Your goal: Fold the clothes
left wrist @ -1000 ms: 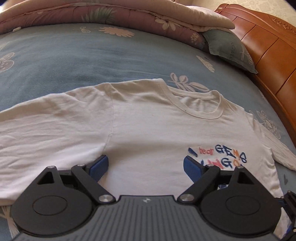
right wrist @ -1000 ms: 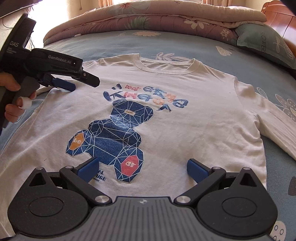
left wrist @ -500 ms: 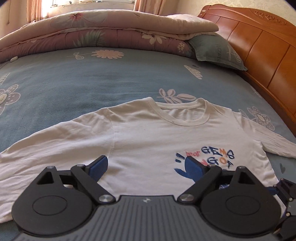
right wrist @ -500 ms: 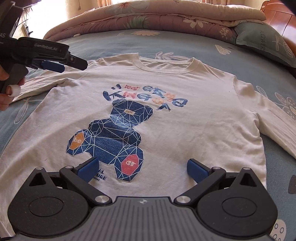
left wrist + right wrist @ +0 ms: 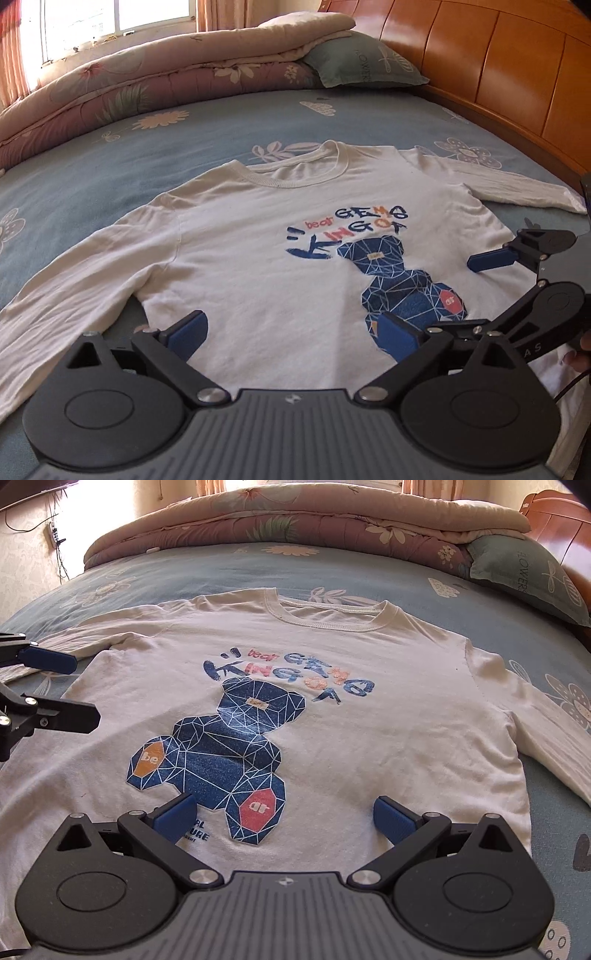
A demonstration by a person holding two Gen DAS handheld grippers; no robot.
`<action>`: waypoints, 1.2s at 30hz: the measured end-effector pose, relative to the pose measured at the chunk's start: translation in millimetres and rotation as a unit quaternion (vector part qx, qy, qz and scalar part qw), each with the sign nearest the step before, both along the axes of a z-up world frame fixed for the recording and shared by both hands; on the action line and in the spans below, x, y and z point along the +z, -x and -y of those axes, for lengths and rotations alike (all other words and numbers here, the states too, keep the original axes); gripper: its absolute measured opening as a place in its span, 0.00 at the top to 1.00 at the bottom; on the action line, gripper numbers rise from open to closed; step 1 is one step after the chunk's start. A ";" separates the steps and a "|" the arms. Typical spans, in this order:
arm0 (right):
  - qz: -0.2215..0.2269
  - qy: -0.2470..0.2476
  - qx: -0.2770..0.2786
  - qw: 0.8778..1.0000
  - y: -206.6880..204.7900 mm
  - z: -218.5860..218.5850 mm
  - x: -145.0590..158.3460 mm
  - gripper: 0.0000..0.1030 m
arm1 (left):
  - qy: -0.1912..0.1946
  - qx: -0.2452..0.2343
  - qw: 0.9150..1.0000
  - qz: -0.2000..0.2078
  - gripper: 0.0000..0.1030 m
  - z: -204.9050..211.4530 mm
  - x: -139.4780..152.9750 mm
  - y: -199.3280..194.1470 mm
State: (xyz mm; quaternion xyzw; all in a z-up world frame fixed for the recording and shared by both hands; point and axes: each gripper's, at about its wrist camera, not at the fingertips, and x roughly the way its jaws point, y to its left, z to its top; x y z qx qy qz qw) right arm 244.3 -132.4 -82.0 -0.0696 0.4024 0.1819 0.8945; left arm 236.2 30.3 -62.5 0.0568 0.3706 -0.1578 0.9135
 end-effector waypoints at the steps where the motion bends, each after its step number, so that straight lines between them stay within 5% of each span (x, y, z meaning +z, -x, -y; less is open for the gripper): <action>1: 0.001 -0.001 0.001 1.000 -0.2 0.2 -0.2 0.00 | 0.005 0.000 1.000 0.003 0.04 2.9 -1.8 -5.6; 8: 0.011 -0.004 0.001 1.000 -0.3 0.6 -3.2 0.00 | 0.047 0.010 0.999 -0.008 0.03 -1.5 -44.4 -18.4; 11: 0.004 0.003 0.003 1.000 -3.0 -0.8 -0.5 0.00 | 0.038 -0.016 0.999 0.000 0.02 -2.3 -44.2 -14.4; 17: -0.007 0.012 -0.029 1.000 18.2 6.1 4.5 0.00 | 0.083 -0.015 0.996 -0.022 0.02 -18.6 -38.9 -17.6; 25: -0.028 0.015 -0.081 0.996 62.8 18.4 7.4 0.00 | 0.021 -0.027 0.999 -0.019 0.02 -6.2 -38.4 -10.4; 29: -0.033 -0.002 -0.090 0.995 79.6 12.6 21.8 0.00 | 0.031 -0.034 0.999 -0.016 0.02 -13.1 -25.8 -7.2; 36: -0.009 -0.030 0.007 0.999 57.2 -66.9 32.3 0.00 | 0.045 -0.017 0.999 0.006 0.02 -37.3 -1.4 -3.5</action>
